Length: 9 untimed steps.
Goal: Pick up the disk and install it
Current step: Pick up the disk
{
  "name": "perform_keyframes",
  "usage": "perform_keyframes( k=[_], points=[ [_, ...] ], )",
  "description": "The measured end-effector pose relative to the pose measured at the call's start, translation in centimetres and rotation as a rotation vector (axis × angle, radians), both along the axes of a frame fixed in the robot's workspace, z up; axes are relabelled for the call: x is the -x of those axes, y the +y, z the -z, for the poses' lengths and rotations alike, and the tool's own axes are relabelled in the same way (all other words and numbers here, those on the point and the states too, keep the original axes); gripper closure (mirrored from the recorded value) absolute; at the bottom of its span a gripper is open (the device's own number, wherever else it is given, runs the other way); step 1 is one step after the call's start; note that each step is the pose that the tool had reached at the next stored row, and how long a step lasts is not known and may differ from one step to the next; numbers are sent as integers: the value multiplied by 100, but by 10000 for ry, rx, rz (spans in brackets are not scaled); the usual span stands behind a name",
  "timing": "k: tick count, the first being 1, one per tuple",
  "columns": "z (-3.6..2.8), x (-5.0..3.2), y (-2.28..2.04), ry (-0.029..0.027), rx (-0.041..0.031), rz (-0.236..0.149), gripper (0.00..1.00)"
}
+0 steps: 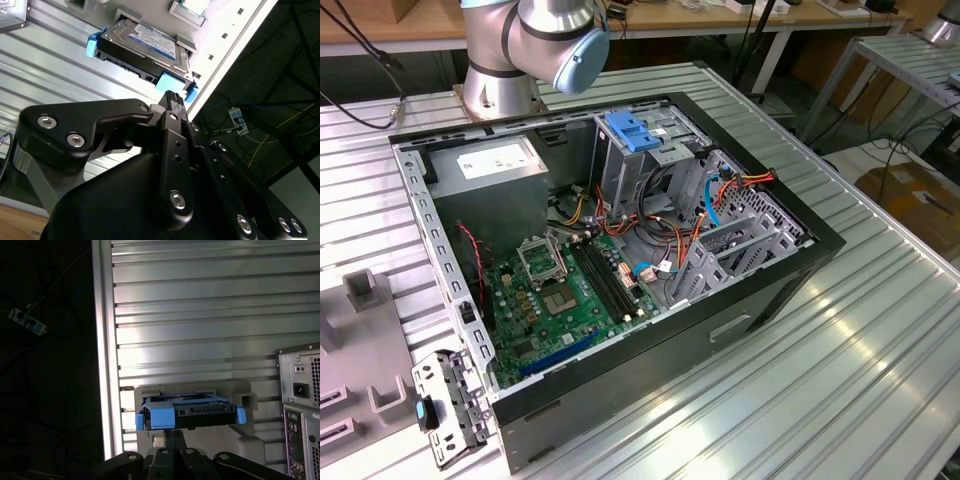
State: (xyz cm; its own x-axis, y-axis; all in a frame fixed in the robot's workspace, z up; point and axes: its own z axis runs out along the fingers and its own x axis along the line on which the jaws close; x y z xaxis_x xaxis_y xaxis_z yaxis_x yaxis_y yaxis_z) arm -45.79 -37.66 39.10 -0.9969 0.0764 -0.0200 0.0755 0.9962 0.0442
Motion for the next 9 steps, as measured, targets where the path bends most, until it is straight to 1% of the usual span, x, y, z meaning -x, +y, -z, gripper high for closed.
perform_keyframes(
  k=[9],
  points=[
    [0, 1, 0, 0, 0, 1, 89]
  ],
)
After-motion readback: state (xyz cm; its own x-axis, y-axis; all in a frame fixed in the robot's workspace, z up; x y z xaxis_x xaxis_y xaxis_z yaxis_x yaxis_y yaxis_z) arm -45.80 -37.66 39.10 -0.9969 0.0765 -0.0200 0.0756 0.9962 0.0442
